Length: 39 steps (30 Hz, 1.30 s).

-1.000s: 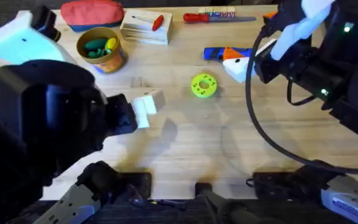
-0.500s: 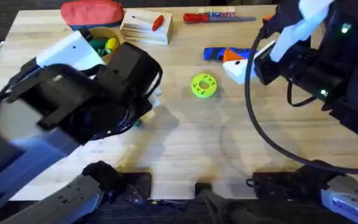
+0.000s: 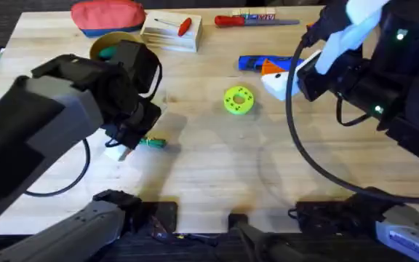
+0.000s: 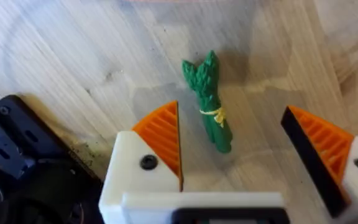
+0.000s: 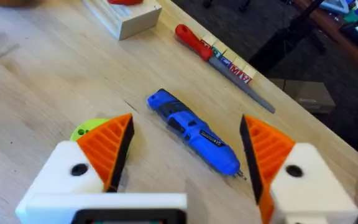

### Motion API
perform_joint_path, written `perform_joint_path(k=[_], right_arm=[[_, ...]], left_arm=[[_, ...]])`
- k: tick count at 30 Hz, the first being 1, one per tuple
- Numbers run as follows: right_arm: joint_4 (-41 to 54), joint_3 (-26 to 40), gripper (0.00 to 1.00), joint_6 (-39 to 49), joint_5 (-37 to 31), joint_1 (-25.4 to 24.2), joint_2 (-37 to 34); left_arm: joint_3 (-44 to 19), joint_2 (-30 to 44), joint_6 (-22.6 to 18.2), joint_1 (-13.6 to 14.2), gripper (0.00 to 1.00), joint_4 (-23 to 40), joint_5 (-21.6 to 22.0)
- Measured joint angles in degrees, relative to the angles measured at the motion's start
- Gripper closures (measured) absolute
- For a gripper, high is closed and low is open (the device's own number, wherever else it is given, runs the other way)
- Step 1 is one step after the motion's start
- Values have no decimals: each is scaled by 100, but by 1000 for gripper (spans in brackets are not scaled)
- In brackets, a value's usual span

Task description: Pick up the gripper from the table and insert it into the empty holder that is missing its gripper. Then pick up a screw, insert it into the mounting hole, and use the screwdriver to tighten it. Finally, clean up the table by picking up the vegetable and placing it into the bucket.

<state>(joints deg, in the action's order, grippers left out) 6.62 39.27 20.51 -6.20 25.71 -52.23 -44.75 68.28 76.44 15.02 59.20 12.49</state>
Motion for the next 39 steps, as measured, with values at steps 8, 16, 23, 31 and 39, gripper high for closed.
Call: perform_joint_path(k=[8, 16, 23, 31, 39], right_arm=[[1, 0, 10, 2, 0, 0, 0], [1, 0, 10, 0, 0, 0, 0], [1, 0, 10, 0, 0, 0, 0], [1, 0, 10, 0, 0, 0, 0], [1, 0, 10, 1, 0, 0, 0]], left_arm=[[190, 404, 20, -133, 15, -231, -124], [812, 384, 34, -296, 70, -1021, -267], [832, 360, 70, -338, 627, -987, -245], [730, 352, -111, -338, 984, -1097, -401], [323, 415, -481, -338, 986, -1086, -555]])
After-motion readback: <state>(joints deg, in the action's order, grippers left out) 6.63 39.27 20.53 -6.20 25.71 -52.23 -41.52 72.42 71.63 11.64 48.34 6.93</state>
